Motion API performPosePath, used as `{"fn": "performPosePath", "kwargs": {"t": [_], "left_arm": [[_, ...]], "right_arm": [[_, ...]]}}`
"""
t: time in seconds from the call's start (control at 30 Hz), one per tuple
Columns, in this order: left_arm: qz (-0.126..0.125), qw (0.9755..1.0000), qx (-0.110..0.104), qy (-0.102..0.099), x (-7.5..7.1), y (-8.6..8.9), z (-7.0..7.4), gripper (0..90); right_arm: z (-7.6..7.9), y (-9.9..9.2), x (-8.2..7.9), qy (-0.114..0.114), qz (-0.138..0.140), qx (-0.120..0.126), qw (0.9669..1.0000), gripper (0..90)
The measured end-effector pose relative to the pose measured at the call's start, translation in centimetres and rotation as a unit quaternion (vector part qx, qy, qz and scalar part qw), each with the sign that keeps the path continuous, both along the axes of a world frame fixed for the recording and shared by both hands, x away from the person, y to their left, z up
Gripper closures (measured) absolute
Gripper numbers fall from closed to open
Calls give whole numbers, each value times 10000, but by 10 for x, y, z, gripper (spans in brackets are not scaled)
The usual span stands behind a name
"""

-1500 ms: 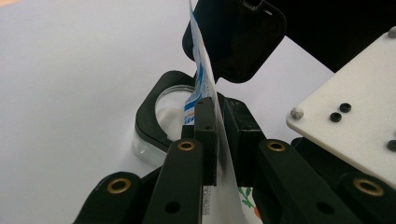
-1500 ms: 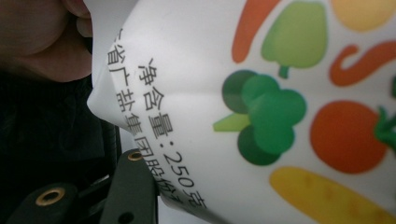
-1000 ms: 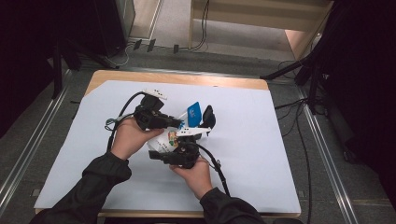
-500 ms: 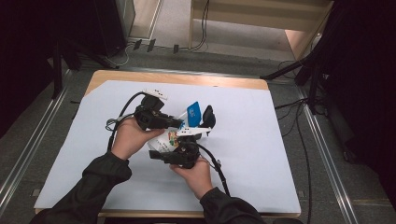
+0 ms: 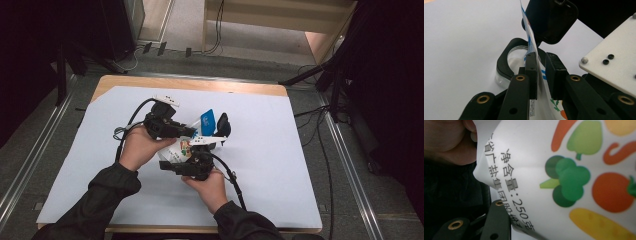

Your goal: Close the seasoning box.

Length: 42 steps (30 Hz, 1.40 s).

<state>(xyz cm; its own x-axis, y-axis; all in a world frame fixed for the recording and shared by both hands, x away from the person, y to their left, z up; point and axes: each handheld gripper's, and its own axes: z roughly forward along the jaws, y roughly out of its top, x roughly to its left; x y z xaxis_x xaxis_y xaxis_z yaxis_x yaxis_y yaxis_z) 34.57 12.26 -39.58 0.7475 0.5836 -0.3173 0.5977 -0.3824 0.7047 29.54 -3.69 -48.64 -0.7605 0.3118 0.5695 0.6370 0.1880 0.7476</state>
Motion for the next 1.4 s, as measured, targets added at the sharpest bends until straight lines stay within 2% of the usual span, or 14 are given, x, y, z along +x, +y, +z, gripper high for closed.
{"fn": "performPosePath", "kwargs": {"t": [0.73,0.83,1.4], "left_arm": [[8,10000,56,-11,0,0,1,812],[-1,10000,71,-15,-1,0,1,810],[-30,10000,-13,-10,-1,1,4,776]], "right_arm": [[0,2,0,-71,23,-59,10000,582],[0,1,0,-69,5,-70,10000,601],[2,1,-1,-60,-10,8,10000,611]]}}
